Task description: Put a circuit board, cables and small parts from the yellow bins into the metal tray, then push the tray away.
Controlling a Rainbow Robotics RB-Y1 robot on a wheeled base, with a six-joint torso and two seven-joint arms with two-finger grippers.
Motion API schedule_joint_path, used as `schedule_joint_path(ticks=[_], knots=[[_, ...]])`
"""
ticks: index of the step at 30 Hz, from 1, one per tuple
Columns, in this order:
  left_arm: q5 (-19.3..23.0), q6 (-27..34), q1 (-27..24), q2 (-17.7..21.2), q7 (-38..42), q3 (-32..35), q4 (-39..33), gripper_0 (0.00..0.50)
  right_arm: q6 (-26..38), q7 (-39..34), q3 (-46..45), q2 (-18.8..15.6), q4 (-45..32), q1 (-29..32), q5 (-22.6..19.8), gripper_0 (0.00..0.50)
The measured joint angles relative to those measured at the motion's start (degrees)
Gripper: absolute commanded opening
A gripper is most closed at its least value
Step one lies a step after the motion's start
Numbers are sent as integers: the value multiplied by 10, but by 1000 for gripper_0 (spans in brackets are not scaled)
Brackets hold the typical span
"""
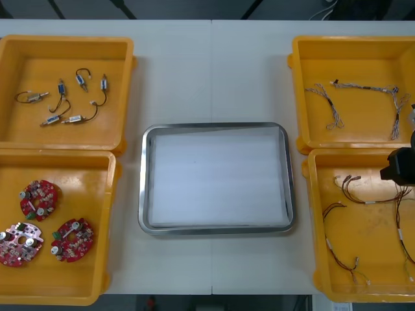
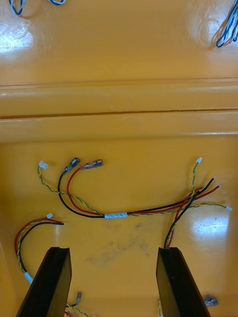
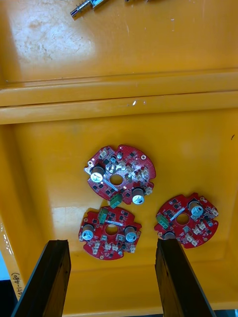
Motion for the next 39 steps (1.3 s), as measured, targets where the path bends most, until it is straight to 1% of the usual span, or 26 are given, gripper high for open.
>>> schedule_joint_path(ticks=[39], knots=[[0,0,0,0,0,0,0,500,0,0,0,0,0,0,0,500]])
